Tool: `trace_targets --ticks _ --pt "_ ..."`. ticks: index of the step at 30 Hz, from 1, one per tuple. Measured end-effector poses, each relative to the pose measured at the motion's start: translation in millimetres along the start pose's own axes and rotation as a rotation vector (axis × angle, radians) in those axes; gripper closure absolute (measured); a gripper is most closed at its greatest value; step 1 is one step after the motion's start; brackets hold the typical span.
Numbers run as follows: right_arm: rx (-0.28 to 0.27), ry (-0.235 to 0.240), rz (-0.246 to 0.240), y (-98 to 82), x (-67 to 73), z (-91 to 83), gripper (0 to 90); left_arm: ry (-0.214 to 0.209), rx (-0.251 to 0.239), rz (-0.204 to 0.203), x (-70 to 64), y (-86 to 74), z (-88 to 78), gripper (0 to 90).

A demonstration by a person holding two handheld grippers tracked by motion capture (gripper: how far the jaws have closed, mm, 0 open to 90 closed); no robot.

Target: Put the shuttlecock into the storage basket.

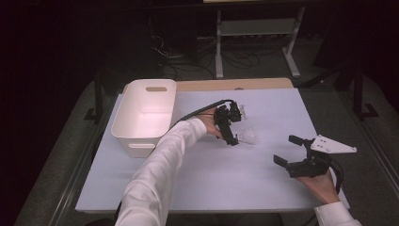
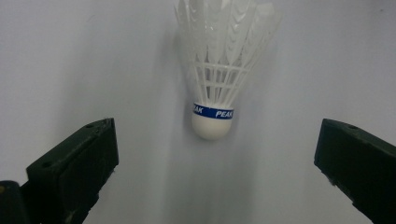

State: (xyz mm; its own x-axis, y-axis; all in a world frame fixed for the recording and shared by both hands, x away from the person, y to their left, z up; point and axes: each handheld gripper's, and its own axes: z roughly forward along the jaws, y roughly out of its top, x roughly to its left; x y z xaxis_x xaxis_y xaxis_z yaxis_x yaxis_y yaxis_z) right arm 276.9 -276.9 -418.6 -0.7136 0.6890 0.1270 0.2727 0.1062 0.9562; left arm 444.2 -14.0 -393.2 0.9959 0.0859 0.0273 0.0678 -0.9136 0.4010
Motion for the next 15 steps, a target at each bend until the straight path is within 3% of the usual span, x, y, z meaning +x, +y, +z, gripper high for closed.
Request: trace_targets --ticks 15 --pt "-0.003 0.004 0.003 -0.6 -0.8 -1.6 0.0 -0.027 0.020 -0.011 7.5 -2.4 19.6 0.0"
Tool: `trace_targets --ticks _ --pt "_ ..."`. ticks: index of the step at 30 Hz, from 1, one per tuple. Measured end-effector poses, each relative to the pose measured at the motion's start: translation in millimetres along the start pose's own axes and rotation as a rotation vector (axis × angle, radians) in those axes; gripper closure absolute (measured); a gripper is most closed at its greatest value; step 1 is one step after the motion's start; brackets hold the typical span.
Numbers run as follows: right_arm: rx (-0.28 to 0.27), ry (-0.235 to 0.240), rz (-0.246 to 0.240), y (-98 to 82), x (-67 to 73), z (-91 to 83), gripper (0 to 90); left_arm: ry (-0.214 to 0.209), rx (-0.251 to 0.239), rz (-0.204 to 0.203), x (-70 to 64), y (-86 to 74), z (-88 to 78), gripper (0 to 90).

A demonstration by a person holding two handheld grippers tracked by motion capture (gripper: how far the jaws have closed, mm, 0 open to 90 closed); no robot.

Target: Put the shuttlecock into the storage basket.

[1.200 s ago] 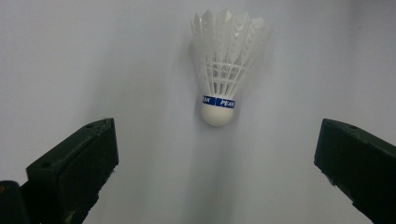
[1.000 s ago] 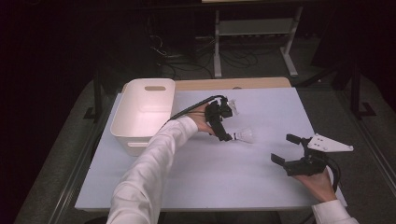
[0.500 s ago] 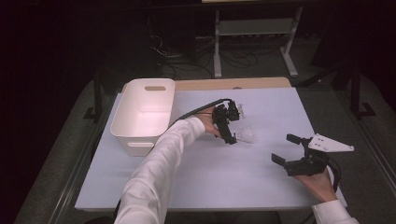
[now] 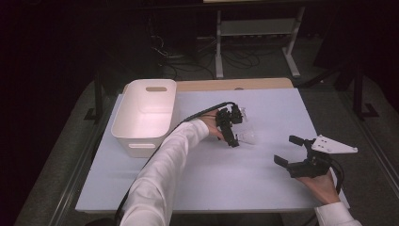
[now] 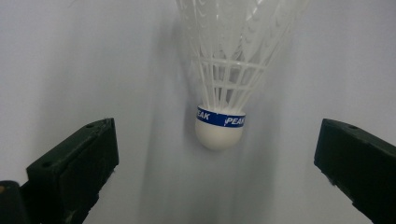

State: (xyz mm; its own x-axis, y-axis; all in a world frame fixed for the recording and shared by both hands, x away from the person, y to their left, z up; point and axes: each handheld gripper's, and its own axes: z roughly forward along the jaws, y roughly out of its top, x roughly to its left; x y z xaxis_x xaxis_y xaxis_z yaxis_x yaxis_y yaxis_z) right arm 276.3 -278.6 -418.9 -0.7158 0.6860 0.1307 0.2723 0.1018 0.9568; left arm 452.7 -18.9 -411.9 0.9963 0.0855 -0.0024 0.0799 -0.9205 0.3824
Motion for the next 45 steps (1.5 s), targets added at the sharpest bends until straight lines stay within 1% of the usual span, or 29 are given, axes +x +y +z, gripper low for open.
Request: trace_targets --ticks 3,4,8,10,11,13,14,15,20,22,23,24,26,27,29,30,33,41,45 --pt "0.001 0.002 -0.002 -0.3 -0.4 0.1 0.0 -0.006 -0.002 0.006 0.9 -0.1 2.3 1.8" --pt "0.002 0.003 -0.002 -0.5 -0.4 0.0 0.0 -0.023 -0.006 0.000 1.1 -0.3 5.1 1.9" --pt "0.000 0.004 -0.002 -0.5 -0.5 -0.3 0.0 -0.029 -0.007 0.001 0.9 -0.8 8.1 3.0" --pt "0.004 0.003 0.002 -0.8 -0.3 -0.4 0.0 -0.029 -0.008 0.002 1.4 -0.7 9.0 6.4" --pt "0.004 0.003 0.002 -0.8 -0.3 -0.4 0.0 -0.026 -0.007 0.006 1.2 -0.5 9.4 6.4" --pt "0.006 0.003 0.002 -1.0 -0.2 -0.3 0.0 -0.022 -0.015 0.019 -0.1 -0.1 8.9 11.7" --pt "0.008 0.004 0.003 -1.1 -0.1 -0.3 0.0 -0.021 -0.010 0.027 -0.9 0.7 8.3 13.4" --pt "0.008 0.004 0.003 -1.2 0.0 -0.2 0.0 -0.023 -0.015 0.027 -1.4 1.1 7.9 13.8" --pt "0.008 0.005 0.004 -1.3 1.3 0.2 0.0 -0.029 -0.019 0.026 -0.5 0.3 5.0 23.7" --pt "0.007 0.006 0.004 -1.2 1.3 0.1 0.0 -0.028 -0.023 0.027 0.4 -0.1 3.8 25.4" --pt "0.008 0.005 0.005 -1.2 1.3 0.0 0.0 -0.030 -0.024 0.025 0.8 -0.1 3.0 29.2" --pt "0.008 0.005 0.005 -1.2 1.3 0.0 0.0 -0.029 -0.026 0.026 1.3 -0.1 2.5 29.2" --pt "0.007 0.005 0.000 -1.2 0.8 -0.3 0.0 -0.029 -0.031 0.028 2.0 -0.5 2.1 32.8" --pt "0.007 0.005 0.000 -1.2 0.8 -0.3 0.0 -0.027 -0.030 0.028 2.0 -0.6 2.0 32.8" --pt "0.007 0.005 -0.001 -1.2 0.8 -0.4 0.0 -0.025 -0.029 0.024 2.2 -0.9 2.0 38.5" --pt "0.007 0.005 -0.001 -1.2 0.8 -0.4 0.0 -0.023 -0.030 0.024 2.3 -0.9 1.9 38.5" --pt "0.007 0.005 0.001 -1.2 1.1 -0.4 0.0 -0.015 -0.030 0.034 1.8 -0.5 2.3 43.4" --pt "0.007 0.004 -0.003 -1.3 0.9 -0.8 0.0 -0.003 -0.028 0.043 1.2 -0.9 4.3 48.7" --pt "0.007 0.004 -0.002 -1.3 0.9 -0.9 0.0 -0.010 -0.027 0.040 0.6 -1.2 6.4 51.3"
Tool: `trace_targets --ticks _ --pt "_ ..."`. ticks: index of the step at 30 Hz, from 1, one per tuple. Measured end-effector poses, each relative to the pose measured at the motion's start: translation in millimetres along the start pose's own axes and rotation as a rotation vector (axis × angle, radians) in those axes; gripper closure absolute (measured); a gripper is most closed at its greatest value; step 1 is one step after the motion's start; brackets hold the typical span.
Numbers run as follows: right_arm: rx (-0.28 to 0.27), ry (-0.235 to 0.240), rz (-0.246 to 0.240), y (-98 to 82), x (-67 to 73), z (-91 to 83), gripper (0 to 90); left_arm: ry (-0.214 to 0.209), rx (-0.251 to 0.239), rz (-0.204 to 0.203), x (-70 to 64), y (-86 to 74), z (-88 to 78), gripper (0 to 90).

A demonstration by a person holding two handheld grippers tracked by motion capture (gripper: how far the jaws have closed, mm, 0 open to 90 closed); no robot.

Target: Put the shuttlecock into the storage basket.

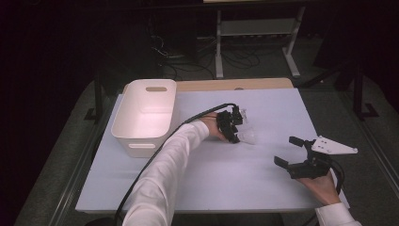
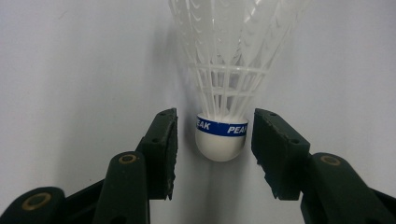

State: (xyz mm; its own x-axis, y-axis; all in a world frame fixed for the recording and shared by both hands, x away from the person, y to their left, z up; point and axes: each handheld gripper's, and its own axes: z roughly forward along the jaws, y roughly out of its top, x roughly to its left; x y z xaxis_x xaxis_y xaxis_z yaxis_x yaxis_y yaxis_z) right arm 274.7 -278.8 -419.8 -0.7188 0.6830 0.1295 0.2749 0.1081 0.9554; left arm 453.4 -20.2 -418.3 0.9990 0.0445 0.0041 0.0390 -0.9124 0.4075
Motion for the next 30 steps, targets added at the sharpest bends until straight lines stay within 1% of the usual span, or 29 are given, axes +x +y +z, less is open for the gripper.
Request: trace_targets --ticks 2,3,4,7,11,17,19,20,24,25,28,30 --pt "-0.001 -0.001 0.000 0.0 -0.1 0.1 0.0 -0.008 -0.001 0.006 -0.9 -0.1 0.8 53.7" --pt "0.001 -0.001 0.000 0.0 0.0 0.0 0.0 -0.011 0.000 0.008 -1.5 0.2 1.0 57.0" --pt "0.001 -0.001 0.000 0.0 0.0 0.0 0.0 -0.011 0.002 0.013 -1.7 0.4 1.2 57.0" --pt "0.000 -0.001 0.000 0.0 0.0 -0.4 0.0 -0.007 -0.004 0.014 -1.4 0.5 0.3 62.3" --pt "0.000 -0.003 0.001 -0.1 0.3 -0.3 0.0 -0.006 -0.002 0.013 -1.8 0.2 -0.6 63.8" --pt "0.000 -0.006 0.002 -0.2 0.5 -0.5 0.0 0.000 -0.001 0.029 -2.8 0.7 -1.3 64.3" --pt "-0.003 -0.005 0.003 -0.2 0.4 -0.8 0.0 -0.011 -0.006 0.032 -4.5 1.3 -2.1 64.3" --pt "-0.003 -0.005 0.003 -0.2 0.4 -0.8 0.0 -0.009 -0.004 0.040 -5.2 2.1 -3.0 64.3" --pt "-0.002 -0.006 0.002 -0.3 1.0 -0.1 0.0 -0.002 -0.013 0.047 -7.2 4.0 -7.1 64.4" --pt "-0.001 -0.005 0.000 -0.3 1.3 0.1 0.0 0.001 -0.020 0.043 -8.1 4.0 -8.1 64.4" --pt "-0.002 -0.004 0.001 -0.4 1.4 0.0 0.0 0.001 -0.017 0.050 -8.3 4.4 -12.0 64.5" --pt "0.000 -0.005 0.005 -0.6 1.4 0.0 0.0 0.001 -0.020 0.046 -8.5 4.2 -15.4 64.5"
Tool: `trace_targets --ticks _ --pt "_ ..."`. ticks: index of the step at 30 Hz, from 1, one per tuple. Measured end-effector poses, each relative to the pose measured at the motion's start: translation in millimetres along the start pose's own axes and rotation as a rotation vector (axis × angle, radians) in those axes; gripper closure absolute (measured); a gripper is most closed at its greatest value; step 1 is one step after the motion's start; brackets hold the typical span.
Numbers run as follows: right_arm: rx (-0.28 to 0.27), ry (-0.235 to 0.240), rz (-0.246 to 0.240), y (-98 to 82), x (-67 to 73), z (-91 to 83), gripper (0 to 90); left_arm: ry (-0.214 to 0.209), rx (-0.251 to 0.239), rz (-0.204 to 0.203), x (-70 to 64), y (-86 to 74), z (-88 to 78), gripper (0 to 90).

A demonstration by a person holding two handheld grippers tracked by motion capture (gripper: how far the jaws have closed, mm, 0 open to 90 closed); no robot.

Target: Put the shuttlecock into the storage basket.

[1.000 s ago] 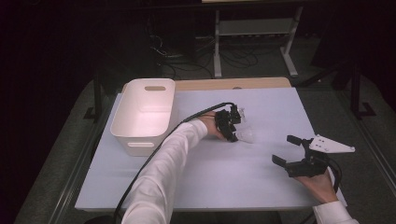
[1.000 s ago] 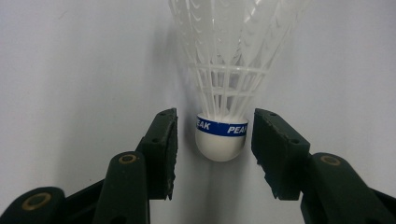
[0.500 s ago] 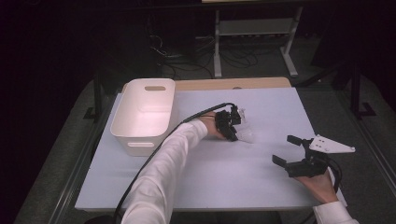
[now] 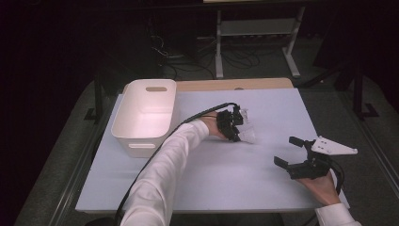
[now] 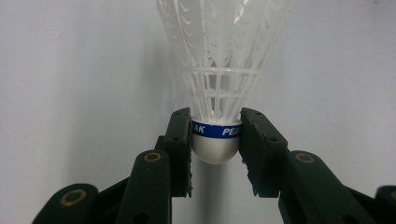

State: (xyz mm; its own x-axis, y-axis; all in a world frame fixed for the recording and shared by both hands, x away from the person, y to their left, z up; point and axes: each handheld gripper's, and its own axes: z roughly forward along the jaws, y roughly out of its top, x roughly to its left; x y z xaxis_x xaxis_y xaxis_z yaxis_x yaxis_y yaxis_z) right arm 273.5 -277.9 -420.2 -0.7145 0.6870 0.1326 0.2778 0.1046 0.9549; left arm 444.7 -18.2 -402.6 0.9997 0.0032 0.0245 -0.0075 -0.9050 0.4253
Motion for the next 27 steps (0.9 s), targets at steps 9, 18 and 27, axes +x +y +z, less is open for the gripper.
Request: trace_targets --ticks 9,18,27 --pt "-0.001 -0.002 0.006 0.0 0.1 0.1 0.0 0.019 -0.020 0.006 -3.1 2.8 -17.5 64.6" --pt "0.001 -0.002 0.010 -0.3 0.2 -0.1 0.0 0.033 -0.025 0.011 -5.6 3.4 -35.5 64.5" --pt "0.001 -0.003 0.009 -0.4 -0.2 -0.2 0.0 0.052 -0.049 0.017 -10.5 6.9 -55.9 64.5"
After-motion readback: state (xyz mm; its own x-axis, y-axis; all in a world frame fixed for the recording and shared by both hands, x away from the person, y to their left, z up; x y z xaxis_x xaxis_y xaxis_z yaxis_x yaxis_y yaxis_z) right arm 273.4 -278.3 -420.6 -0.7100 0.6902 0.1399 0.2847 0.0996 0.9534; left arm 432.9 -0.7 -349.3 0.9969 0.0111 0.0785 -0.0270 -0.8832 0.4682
